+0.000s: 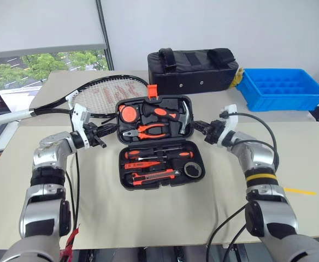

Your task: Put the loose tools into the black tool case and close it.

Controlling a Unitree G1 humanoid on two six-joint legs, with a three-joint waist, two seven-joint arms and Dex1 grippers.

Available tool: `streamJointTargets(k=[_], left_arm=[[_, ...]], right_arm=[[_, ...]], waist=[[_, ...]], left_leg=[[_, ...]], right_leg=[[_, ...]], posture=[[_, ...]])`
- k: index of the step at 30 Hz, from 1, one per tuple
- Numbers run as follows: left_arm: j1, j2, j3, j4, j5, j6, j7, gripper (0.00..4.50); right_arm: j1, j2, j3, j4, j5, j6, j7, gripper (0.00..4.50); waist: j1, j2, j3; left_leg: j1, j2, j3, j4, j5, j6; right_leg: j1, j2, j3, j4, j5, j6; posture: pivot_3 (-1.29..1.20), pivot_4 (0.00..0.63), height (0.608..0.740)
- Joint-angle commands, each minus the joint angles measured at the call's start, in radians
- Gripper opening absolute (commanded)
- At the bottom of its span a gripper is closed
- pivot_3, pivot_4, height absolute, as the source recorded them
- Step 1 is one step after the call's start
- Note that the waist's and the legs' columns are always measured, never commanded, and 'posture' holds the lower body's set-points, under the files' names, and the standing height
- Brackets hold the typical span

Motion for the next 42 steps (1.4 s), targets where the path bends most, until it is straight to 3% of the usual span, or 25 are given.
streamJointTargets(k=[1, 13, 24, 36, 37, 40, 42], left_arm=[[0.043, 0.011, -0.016, -0.113, 0.011, -0.114, 0.012, 0.01], [0.208, 0.008, -0.013, -0.282, 0.094, -0.512, 0.176, 0.01], [0.141, 0.024, -0.036, -0.131, 0.182, -0.770, 0.307, 0.01], [0.216, 0.088, -0.121, -0.021, 0.286, -1.067, 0.313, 0.01], [0.227, 0.096, -0.127, -0.021, 0.289, -1.080, 0.311, 0.00], [0.323, 0.173, -0.169, -0.082, 0.217, -1.214, 0.180, 0.92], [0.378, 0.212, -0.143, -0.082, 0.173, -1.302, 0.175, 1.75]], right_arm=[[0.031, -0.013, 0.006, -0.118, 0.025, -0.143, 0.066, 0.00], [0.091, -0.024, 0.004, -0.119, 0.003, -0.479, 0.085, 0.00], [-0.005, -0.004, 0.024, 0.097, -0.053, -0.716, 0.043, 0.00], [0.054, -0.059, 0.081, 0.225, -0.164, -1.020, 0.016, 0.00], [0.065, -0.071, 0.091, 0.217, -0.173, -1.021, 0.022, 0.74], [0.132, -0.126, 0.107, 0.171, -0.189, -1.073, 0.041, 1.66], [0.208, -0.187, 0.096, 0.114, -0.181, -1.054, 0.044, 2.39]], waist=[[0.001, 0.000, 0.000], [0.005, 0.000, 0.000], [0.022, 0.000, 0.000], [0.025, 0.000, 0.000], [0.025, 0.000, 0.000], [0.023, 0.000, 0.000], [0.025, 0.001, 0.001]], left_leg=[[0.001, 0.000, 0.000, 0.000, 0.000, 0.000], [0.003, 0.000, 0.001, 0.000, 0.000, 0.001], [0.003, 0.000, 0.002, 0.000, 0.000, 0.001], [0.002, 0.000, 0.002, -0.001, 0.000, 0.001], [0.002, 0.000, 0.002, -0.001, 0.000, 0.001], [0.004, 0.000, 0.003, 0.000, 0.000, 0.001], [0.008, 0.001, 0.004, -0.001, -0.001, 0.002]], right_leg=[[0.001, 0.000, 0.000, 0.000, 0.000, 0.000], [0.001, -0.003, 0.004, -0.001, 0.000, 0.000], [0.001, -0.002, 0.003, -0.001, 0.000, -0.001], [0.001, -0.002, 0.002, -0.001, 0.000, -0.001], [0.001, -0.002, 0.002, -0.001, 0.000, -0.001], [0.002, -0.003, 0.003, -0.001, 0.000, -0.001], [0.005, -0.006, 0.003, -0.002, 0.000, -0.001]], posture=[[0.00, 0.150, 0.712], [0.00, 0.150, 0.712], [0.00, 0.150, 0.712], [0.00, 0.150, 0.712], [0.00, 0.150, 0.712], [0.00, 0.150, 0.712], [0.00, 0.150, 0.712]])
